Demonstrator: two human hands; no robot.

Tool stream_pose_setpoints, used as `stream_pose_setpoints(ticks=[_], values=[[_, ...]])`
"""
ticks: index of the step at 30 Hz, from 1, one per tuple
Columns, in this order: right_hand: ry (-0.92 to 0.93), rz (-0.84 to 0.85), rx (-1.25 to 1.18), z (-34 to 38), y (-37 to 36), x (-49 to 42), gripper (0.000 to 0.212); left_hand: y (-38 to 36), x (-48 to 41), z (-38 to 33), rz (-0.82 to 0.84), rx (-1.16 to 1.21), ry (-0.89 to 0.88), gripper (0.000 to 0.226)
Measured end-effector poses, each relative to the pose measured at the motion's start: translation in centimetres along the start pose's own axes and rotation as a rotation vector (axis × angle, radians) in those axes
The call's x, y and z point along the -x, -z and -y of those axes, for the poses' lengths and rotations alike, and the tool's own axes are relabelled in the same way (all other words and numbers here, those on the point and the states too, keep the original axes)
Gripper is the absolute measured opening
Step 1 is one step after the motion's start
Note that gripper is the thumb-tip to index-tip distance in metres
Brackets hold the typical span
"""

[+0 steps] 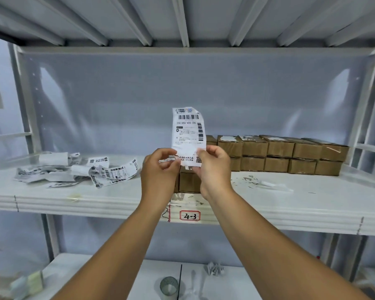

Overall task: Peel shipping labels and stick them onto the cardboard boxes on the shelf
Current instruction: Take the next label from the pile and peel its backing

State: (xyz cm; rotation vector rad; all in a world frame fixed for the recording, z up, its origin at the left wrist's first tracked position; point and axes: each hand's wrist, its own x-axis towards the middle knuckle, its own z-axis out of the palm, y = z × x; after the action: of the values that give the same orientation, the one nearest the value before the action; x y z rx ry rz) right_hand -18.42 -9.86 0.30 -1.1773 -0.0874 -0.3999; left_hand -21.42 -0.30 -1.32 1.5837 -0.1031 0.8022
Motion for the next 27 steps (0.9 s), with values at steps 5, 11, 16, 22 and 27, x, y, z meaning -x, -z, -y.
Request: stream_pose_setpoints(ticks=[5, 11, 16, 22, 27], values=[[0.028, -0.062, -0.037, 0.0, 0.8, 0.0, 0.019, -0.8, 0.6, -0.4, -0.002, 0.225, 0.133, 0.030], [0.261, -0.060, 0.293, -0.1, 1.6, 0.4, 0.031, -1.5, 1.0, -1.0, 0.026, 0.454, 0.240, 0.022], [0.592, -0.068, 0.740, -0.9, 1.8, 1.2, 0.010, -1.8, 0.9, -0.9, -0.015, 0.403, 0.200, 0.023], [0.664, -0.069, 0.776, -1.1, 1.7, 1.6, 0.006, -1.5, 0.9, -1.3, -0.054, 0.411, 0.198, 0.024], [0.579, 0.042, 0.861, -1.1, 1.7, 1.6, 0.014, -1.3, 1.0, -1.4, -0.069, 0.405, 0.227, 0.023]])
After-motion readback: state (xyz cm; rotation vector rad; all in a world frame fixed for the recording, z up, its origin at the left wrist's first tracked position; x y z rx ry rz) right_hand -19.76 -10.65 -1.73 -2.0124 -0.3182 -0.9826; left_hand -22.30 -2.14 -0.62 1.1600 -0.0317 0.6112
